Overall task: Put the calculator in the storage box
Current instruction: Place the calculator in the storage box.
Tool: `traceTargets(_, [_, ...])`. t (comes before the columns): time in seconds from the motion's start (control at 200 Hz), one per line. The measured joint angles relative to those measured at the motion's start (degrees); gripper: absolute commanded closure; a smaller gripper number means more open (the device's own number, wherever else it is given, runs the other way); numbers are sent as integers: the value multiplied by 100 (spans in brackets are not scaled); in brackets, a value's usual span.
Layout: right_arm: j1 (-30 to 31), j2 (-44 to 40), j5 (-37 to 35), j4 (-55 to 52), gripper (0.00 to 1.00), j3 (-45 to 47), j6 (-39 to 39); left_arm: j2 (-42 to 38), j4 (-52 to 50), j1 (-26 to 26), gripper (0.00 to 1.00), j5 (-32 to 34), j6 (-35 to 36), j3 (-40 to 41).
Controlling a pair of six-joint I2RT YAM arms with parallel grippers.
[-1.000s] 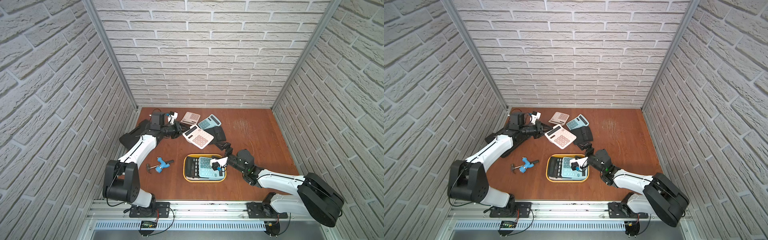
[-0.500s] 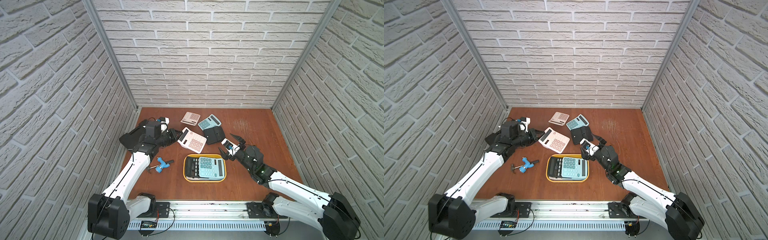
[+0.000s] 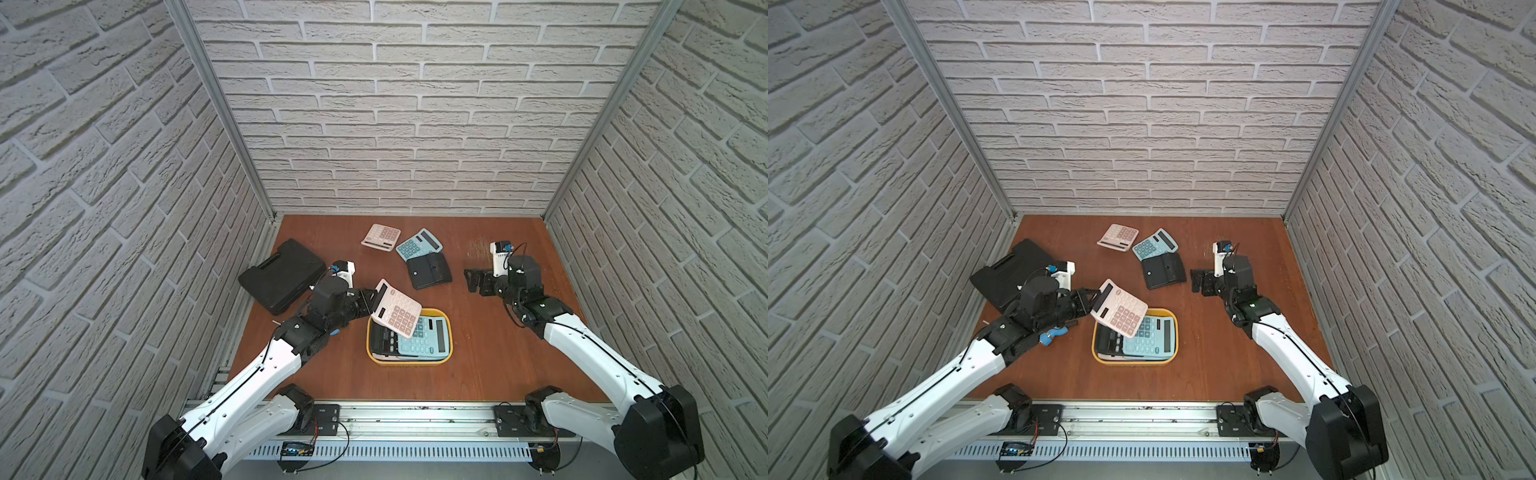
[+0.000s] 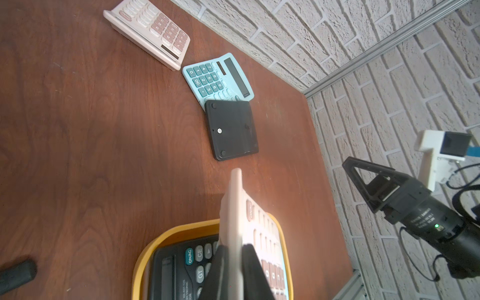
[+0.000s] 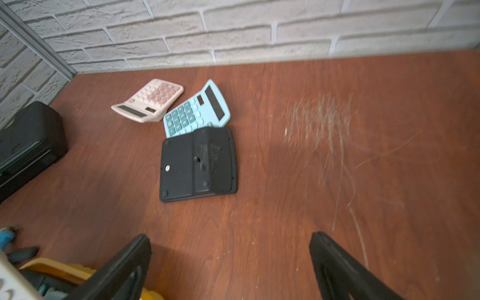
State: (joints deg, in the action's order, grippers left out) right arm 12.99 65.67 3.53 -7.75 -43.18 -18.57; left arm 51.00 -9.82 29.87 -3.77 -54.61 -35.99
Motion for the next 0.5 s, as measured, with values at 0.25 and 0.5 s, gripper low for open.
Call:
traceTargets(0.25, [-308,529,824,-660,1,-470,-787,-590,601,647,100,946,-380,1005])
traceTargets(0.5, [-407,697,1283,-691,1,-555,-1064,-1104,1255,1438,100,1882,-625,1683])
